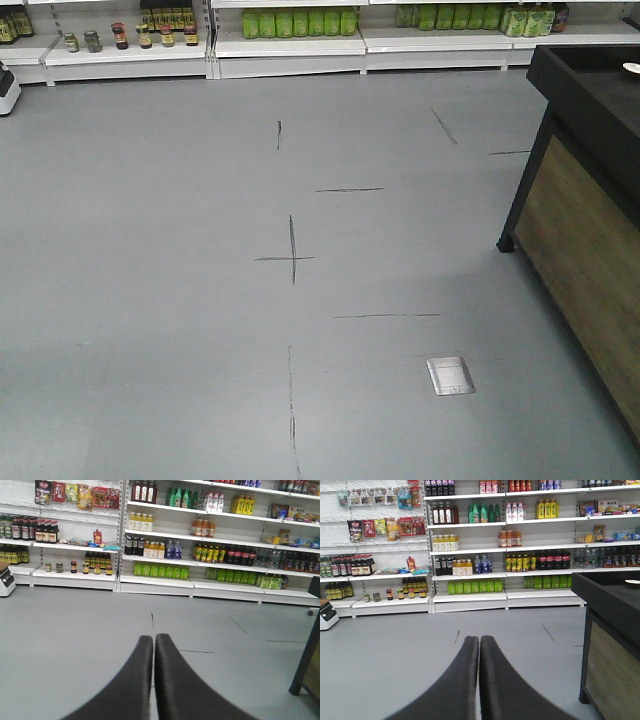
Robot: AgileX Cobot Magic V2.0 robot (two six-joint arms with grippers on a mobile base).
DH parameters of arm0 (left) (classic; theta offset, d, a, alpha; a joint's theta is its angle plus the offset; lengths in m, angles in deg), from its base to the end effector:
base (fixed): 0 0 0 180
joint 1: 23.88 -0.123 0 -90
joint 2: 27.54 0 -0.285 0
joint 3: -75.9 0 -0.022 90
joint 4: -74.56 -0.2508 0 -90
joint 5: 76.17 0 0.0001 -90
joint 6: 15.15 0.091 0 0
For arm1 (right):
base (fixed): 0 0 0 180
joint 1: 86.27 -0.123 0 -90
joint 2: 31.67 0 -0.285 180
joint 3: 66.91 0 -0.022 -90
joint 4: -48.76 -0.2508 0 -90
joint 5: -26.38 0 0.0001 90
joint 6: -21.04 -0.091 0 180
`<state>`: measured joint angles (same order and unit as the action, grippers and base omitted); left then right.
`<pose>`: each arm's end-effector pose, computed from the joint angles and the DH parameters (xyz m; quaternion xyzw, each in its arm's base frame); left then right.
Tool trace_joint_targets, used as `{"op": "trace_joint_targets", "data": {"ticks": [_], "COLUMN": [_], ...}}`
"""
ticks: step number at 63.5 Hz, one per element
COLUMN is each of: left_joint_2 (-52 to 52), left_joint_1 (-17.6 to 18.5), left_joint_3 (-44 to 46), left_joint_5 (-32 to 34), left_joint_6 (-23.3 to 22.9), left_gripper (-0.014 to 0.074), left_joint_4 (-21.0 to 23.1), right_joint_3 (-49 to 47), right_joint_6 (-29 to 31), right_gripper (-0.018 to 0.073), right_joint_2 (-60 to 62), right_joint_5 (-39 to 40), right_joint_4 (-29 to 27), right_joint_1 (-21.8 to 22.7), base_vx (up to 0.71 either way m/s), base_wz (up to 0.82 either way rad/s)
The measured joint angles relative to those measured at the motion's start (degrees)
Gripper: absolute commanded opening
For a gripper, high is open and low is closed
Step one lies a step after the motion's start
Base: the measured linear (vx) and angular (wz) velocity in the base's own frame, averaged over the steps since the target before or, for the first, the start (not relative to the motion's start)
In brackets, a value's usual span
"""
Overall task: Pick three apples into basket with both arms
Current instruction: 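Drive the base across the floor toward the fruit display table, then turn the base and approach the light-blue basket on the fruit table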
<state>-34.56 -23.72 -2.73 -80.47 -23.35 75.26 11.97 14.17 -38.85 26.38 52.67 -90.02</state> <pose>0.0565 -0.0002 0.1988 -0.0535 0.7048 -0.0562 0.7052 0.0566 0.0037 0.2040 -0.0047 0.6824 0.0428 0.7297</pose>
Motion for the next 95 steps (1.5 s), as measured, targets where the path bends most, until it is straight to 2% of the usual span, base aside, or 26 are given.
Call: {"op": "trace_joint_targets", "data": {"ticks": [48, 95], "left_joint_2": [0.00, 0.00], "left_joint_1": [0.00, 0.00], "left_joint_3": [0.00, 0.00], "left_joint_5": [0.00, 0.00], "left_joint_6": [0.00, 0.00], "left_gripper": [-0.0006, -0.0006], "left_joint_4": [0.00, 0.00], "right_joint_3": [0.00, 0.00], "right_joint_6": [0.00, 0.00], "right_gripper": [-0.0009, -0.0009], "right_joint_2": [0.00, 0.00], "right_joint_5": [0.00, 0.00], "right_joint_4": [0.00, 0.00], "right_joint_1": [0.00, 0.00], "base_vx": [0.17, 0.13], "base_wz": [-0.09, -0.51]}}
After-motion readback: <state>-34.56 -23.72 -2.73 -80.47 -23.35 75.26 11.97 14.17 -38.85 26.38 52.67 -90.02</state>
